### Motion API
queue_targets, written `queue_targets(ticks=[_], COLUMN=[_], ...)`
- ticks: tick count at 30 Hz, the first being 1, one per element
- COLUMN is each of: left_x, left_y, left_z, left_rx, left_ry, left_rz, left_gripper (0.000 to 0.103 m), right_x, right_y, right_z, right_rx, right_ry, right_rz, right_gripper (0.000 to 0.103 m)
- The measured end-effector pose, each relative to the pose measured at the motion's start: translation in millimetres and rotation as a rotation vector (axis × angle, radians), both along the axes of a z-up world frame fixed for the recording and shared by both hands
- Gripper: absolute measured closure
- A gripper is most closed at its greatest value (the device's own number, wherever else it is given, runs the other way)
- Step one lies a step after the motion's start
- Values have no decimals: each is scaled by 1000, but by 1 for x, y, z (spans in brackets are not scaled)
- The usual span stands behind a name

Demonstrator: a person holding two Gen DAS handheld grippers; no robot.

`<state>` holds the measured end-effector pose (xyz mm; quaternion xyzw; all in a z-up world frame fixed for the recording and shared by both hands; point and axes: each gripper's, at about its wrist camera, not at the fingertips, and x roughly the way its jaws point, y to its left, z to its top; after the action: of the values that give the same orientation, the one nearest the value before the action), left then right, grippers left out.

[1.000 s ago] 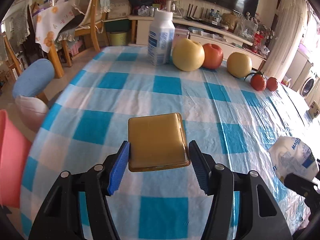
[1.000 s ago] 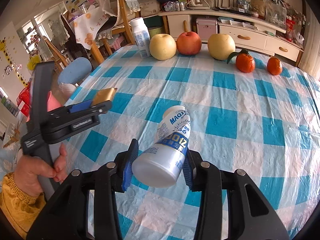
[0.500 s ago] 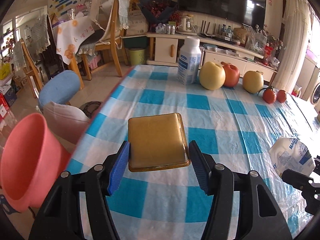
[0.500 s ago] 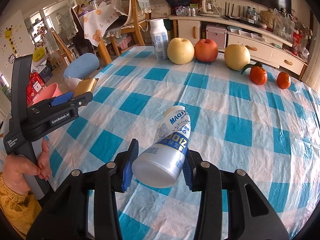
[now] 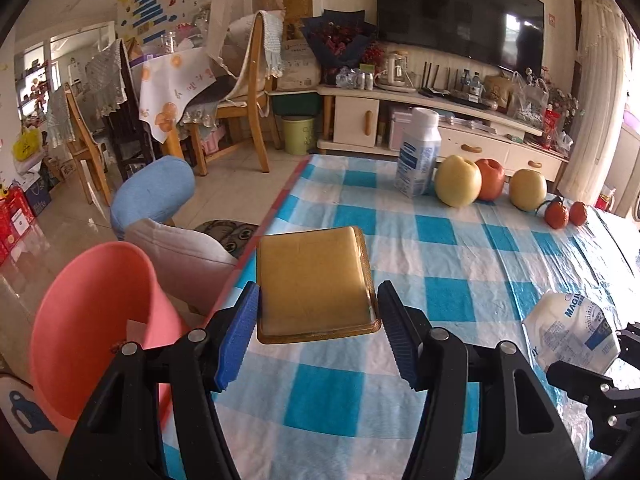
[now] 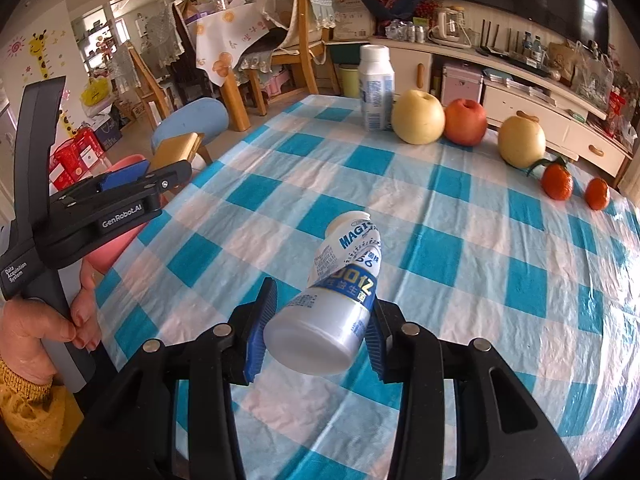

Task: Collect trash
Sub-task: 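Lift both items and carry them to the orange bucket with both tools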

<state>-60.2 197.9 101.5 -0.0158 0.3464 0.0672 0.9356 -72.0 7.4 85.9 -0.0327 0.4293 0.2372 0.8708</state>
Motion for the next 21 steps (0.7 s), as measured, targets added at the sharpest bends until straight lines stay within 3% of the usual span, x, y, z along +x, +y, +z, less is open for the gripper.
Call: queue_targets(ticks=[21], left_x=[-24], left_y=[102], left_z=[22], left_rx=[-22], left_ry=[-59], left_rz=[154], left_gripper=[42], right_x=[-7], right_y=[105], right_z=[30], right_rx=[-26], right_ry=[-79], right_rz=[159], right_gripper=[60])
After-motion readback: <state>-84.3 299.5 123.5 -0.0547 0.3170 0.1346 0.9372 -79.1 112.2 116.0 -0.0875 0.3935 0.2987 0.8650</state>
